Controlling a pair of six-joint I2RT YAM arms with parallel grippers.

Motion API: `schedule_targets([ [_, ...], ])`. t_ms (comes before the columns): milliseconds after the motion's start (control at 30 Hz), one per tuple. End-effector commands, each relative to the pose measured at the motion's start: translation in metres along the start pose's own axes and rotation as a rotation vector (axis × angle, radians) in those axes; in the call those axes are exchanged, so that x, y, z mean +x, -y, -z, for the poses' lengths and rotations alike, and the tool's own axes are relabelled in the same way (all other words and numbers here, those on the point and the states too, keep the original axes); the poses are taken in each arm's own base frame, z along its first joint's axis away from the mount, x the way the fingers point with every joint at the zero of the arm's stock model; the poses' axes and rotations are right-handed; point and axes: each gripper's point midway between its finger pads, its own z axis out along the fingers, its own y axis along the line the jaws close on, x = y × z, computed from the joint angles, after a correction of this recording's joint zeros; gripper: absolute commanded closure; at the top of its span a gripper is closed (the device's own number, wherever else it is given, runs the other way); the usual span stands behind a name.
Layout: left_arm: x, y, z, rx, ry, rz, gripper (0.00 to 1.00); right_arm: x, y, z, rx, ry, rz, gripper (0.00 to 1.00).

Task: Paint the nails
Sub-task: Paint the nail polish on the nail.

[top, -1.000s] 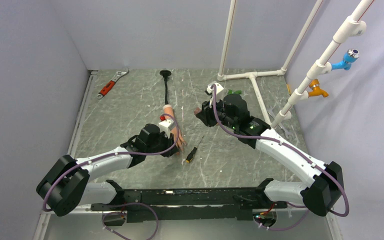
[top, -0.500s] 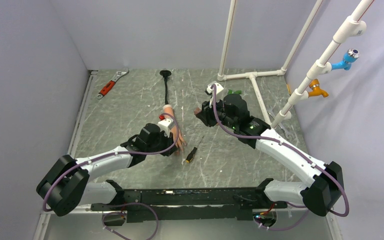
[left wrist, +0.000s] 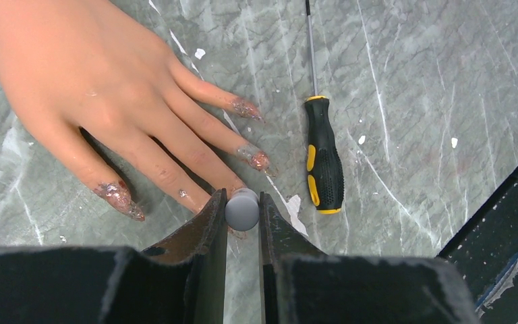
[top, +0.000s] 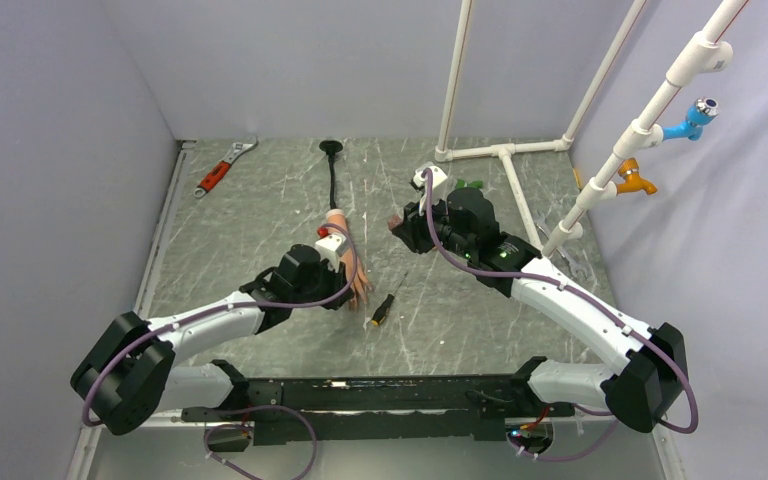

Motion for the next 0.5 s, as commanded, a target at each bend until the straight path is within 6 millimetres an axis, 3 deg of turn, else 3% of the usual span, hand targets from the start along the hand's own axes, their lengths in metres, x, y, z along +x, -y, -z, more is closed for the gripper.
schedule_targets([
  [0, -0.018, 0.006, 0.005, 0.011, 0.055, -0.038, 1.00, -0.013, -0.002, 0.003, -0.008, 0.046, -0.008, 1.00],
  [467, -0.007, 0.008, -0.002, 0.042, 0.019, -0.028, 1.00, -0.012, -0.002, 0.003, -0.006, 0.045, -0.006, 1.00],
])
